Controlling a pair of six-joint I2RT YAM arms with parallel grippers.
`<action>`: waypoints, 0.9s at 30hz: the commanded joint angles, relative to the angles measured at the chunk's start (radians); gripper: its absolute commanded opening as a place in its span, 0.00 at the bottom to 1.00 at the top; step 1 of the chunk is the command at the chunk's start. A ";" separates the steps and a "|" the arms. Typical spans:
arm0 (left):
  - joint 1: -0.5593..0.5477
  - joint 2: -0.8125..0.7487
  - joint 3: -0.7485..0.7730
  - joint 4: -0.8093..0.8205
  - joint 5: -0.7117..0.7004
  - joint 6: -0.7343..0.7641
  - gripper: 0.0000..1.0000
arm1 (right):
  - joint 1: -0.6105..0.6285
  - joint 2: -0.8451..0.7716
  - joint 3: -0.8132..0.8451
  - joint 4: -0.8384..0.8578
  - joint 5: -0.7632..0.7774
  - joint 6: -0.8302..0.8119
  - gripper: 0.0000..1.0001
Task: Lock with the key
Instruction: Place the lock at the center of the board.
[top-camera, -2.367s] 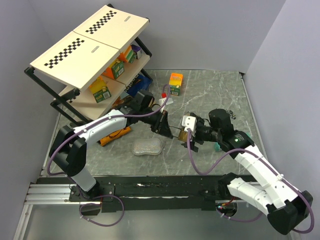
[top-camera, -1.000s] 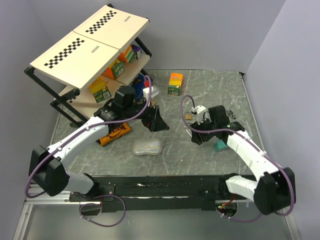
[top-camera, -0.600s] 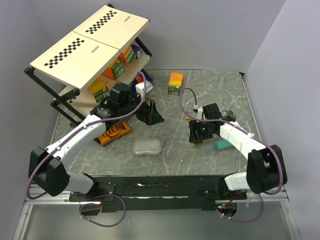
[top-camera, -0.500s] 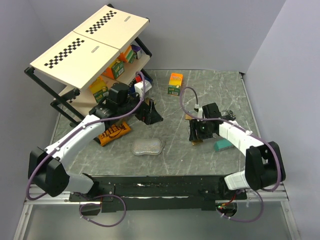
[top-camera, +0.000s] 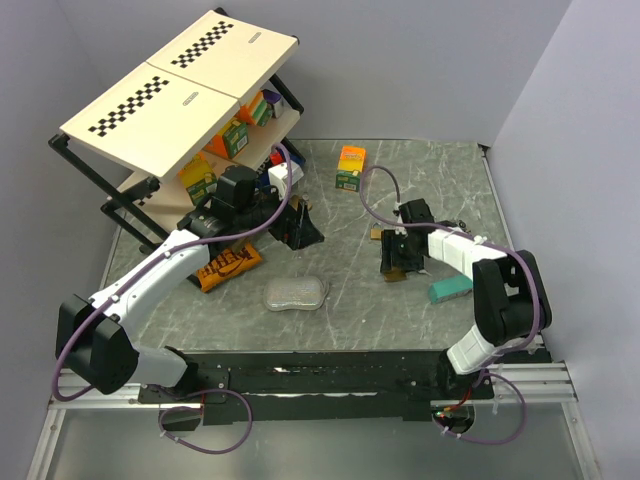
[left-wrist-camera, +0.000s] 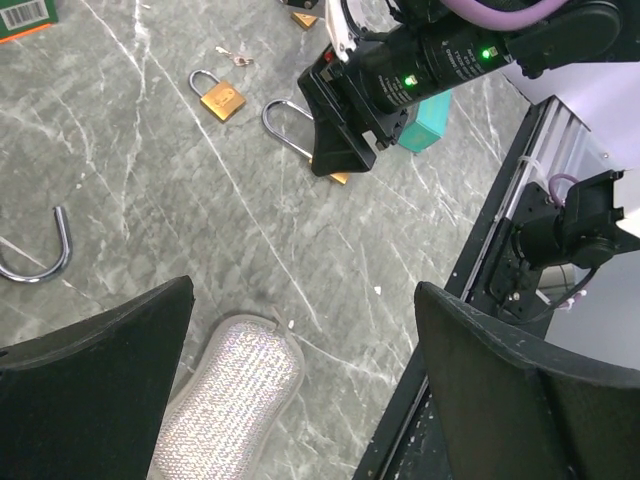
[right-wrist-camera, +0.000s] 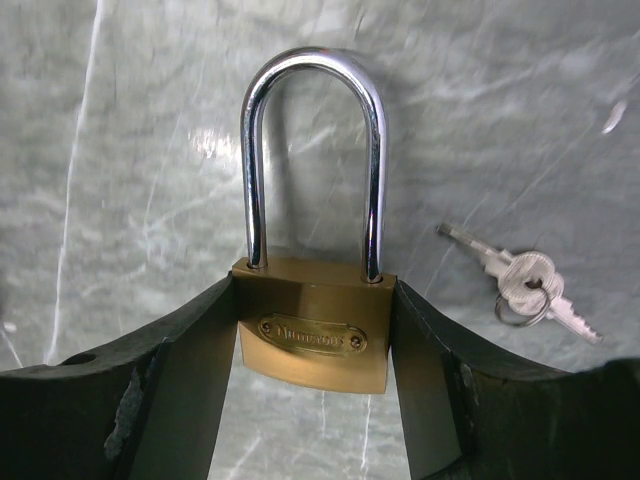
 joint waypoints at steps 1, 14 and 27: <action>0.007 -0.011 0.017 0.045 -0.016 0.032 0.96 | -0.006 0.021 0.055 0.031 0.041 0.058 0.47; 0.010 -0.012 0.036 0.035 0.058 0.075 0.96 | -0.006 0.037 0.064 -0.006 0.030 0.106 0.88; 0.007 0.065 0.120 -0.006 -0.045 0.088 0.96 | -0.006 -0.195 0.134 -0.029 -0.084 0.005 0.99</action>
